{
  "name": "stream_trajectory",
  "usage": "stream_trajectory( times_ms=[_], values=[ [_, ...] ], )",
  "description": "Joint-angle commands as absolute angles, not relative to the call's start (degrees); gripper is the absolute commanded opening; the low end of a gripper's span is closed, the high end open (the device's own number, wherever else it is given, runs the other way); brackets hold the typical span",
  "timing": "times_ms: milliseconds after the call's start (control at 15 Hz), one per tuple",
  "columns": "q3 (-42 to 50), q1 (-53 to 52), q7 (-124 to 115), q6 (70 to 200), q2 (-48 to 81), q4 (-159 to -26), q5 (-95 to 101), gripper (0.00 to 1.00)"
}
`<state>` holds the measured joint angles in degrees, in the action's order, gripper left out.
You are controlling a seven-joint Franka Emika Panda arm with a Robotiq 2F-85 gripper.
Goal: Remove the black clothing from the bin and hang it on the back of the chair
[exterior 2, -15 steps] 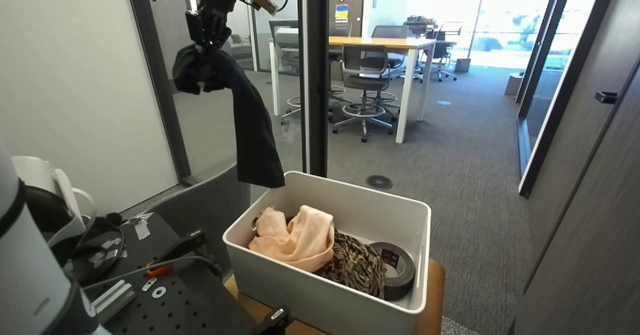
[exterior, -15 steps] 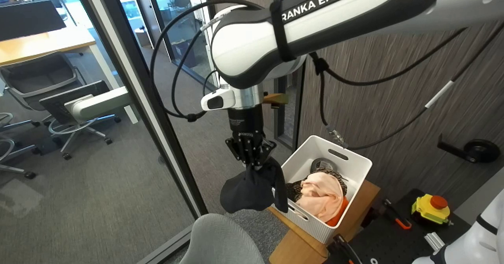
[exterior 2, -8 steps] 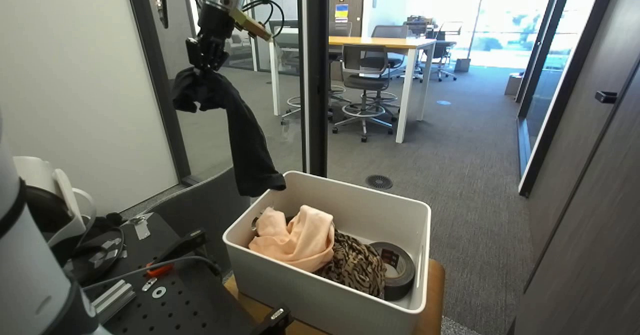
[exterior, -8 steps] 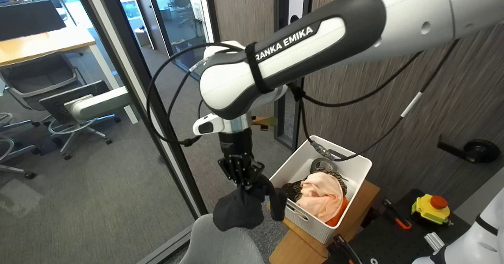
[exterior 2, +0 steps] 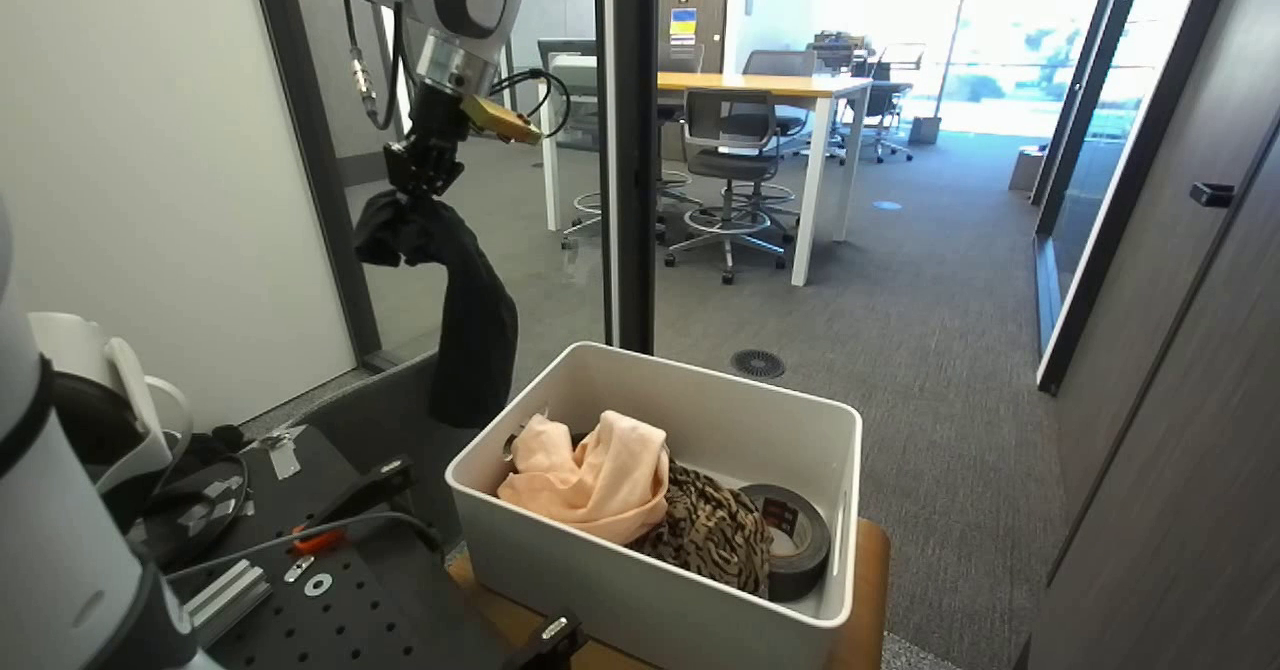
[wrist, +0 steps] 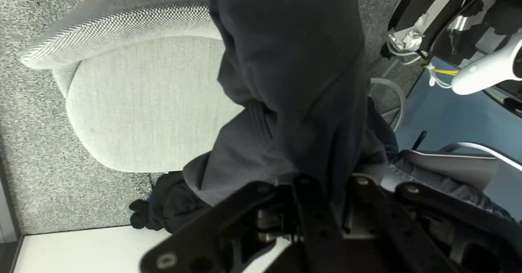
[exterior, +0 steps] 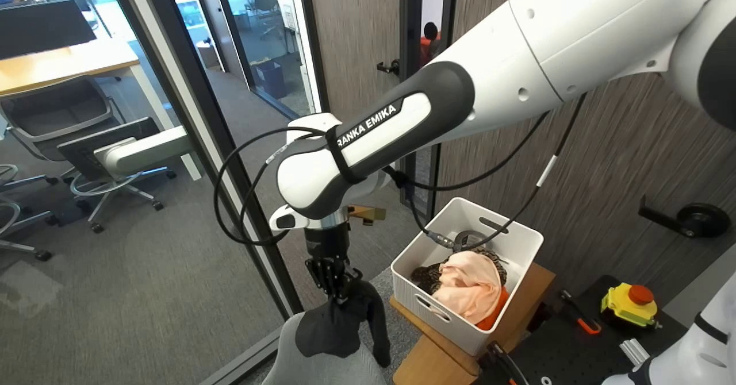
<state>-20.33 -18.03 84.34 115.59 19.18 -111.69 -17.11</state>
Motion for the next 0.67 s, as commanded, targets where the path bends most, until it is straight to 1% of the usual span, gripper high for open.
stream_trajectory(
  times_ms=[0, 200, 600],
  values=[
    [-21.38, -18.86, 80.32, 120.3, 23.0, -109.13, -16.41, 0.09],
    [-21.62, -20.0, 77.37, 123.18, 26.47, -108.46, -14.26, 0.09],
    [-22.66, -23.39, 70.94, 123.04, 33.09, -107.22, -8.65, 0.09]
  ],
)
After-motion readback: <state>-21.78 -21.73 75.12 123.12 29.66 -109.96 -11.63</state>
